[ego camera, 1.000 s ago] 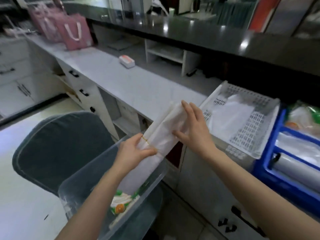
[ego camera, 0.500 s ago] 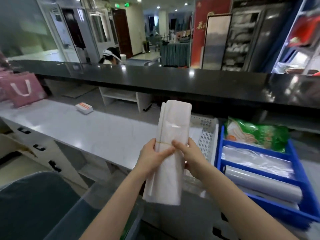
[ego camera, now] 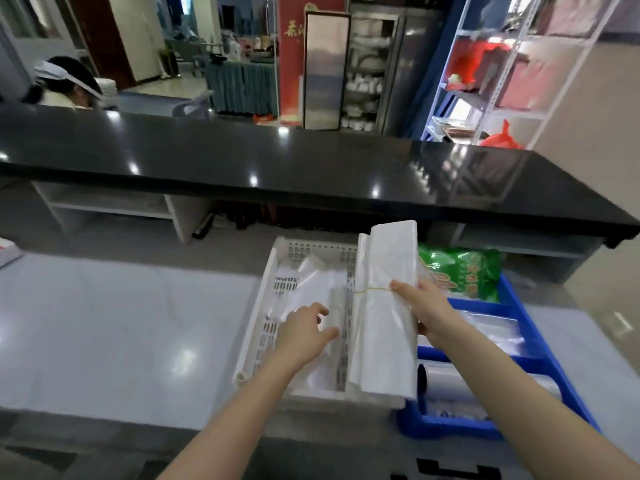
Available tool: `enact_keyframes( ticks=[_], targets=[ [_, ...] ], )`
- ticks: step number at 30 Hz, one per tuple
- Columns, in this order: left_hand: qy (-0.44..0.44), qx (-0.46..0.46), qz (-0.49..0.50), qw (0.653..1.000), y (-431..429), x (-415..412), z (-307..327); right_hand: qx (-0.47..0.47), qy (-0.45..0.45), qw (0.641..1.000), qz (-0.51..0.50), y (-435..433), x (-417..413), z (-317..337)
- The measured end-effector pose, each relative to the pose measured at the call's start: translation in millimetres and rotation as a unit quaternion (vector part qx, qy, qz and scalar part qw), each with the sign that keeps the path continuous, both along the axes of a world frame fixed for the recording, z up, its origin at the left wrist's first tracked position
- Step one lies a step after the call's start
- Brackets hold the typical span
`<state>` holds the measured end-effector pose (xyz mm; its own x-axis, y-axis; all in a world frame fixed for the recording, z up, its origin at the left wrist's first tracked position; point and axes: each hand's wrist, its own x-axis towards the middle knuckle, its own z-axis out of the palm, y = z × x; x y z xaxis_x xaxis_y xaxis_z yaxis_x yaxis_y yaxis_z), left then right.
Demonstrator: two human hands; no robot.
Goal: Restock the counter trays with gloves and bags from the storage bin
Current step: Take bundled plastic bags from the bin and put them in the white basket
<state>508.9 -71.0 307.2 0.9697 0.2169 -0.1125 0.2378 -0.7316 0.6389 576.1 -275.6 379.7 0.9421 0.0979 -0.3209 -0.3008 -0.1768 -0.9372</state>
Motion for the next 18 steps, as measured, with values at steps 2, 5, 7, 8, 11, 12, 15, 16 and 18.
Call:
enact_keyframes(
  ticks=[2,5,7,8,11,12,15,16,18],
  targets=[
    [0.031,0.124,-0.055,0.99,-13.6,14.1,-11.1,-0.005,0.015,1.0,-0.022,-2.2,6.1,-3.6],
    [0.057,0.185,-0.07,0.979,-28.4,25.0,-20.4,-0.019,0.024,0.999,-0.037,-6.3,11.3,-9.9],
    [0.061,0.2,-0.062,0.976,-31.4,31.2,-21.7,-0.03,0.028,0.998,-0.042,-9.8,15.3,-15.4],
    [0.062,0.209,-0.058,0.974,-31.4,32.8,-20.4,-0.034,0.031,0.998,-0.042,-11.6,16.2,-17.7],
    [0.049,0.239,-0.054,0.968,-25.1,35.4,-11.9,-0.032,0.037,0.998,-0.045,-15.3,18.3,-24.2],
    [0.039,0.239,-0.052,0.969,-20.8,35.2,-9.1,-0.029,0.039,0.998,-0.045,-15.1,19.0,-25.2],
    [0.001,0.215,-0.043,0.976,-2.8,32.3,0.4,-0.032,0.034,0.998,-0.032,-8.9,22.2,-26.0],
    [-0.011,0.205,-0.036,0.978,4.1,30.9,4.4,-0.033,0.029,0.999,-0.025,-4.4,23.4,-26.0],
    [-0.037,0.184,-0.009,0.982,18.7,27.3,14.4,-0.031,0.023,0.999,-0.008,8.0,26.1,-28.5]
  ],
)
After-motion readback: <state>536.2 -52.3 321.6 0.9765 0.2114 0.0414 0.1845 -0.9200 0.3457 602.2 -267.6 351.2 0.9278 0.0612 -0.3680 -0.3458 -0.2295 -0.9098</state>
